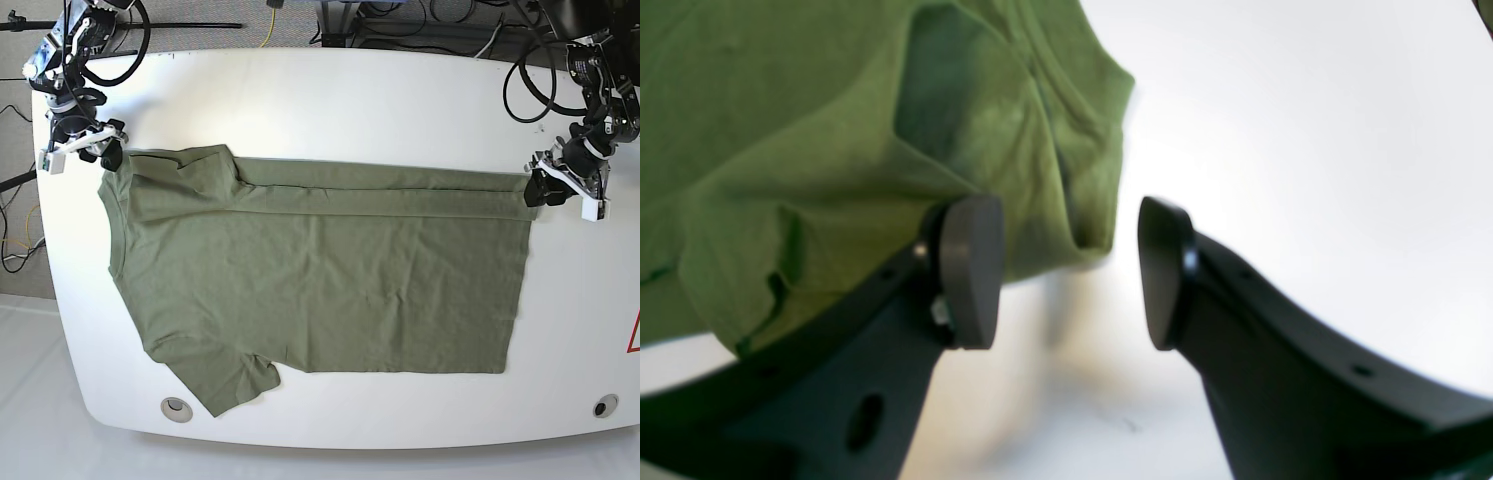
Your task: Fold the T-shirt properly
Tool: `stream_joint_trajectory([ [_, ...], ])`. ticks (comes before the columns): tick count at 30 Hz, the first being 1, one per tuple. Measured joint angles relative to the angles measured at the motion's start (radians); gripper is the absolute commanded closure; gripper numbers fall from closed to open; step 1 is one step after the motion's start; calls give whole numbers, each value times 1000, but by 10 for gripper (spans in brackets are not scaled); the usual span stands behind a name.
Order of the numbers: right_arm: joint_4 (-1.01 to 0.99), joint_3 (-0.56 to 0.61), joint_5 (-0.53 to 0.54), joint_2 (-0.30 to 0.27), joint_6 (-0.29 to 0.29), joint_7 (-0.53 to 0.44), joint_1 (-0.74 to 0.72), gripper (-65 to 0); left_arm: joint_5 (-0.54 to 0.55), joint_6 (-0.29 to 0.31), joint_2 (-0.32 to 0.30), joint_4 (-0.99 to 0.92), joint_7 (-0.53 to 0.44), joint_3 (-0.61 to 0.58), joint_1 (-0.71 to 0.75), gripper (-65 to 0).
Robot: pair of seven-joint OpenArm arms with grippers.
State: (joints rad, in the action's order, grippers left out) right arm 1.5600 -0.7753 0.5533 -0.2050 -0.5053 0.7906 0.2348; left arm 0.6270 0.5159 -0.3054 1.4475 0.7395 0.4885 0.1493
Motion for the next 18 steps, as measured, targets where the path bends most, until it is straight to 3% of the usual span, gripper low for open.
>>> stream_joint_trajectory([
  [18,-65,0,12,-8,-4,-1,-4,-308,-6,-3,0,-10,1,0,-3,-266],
])
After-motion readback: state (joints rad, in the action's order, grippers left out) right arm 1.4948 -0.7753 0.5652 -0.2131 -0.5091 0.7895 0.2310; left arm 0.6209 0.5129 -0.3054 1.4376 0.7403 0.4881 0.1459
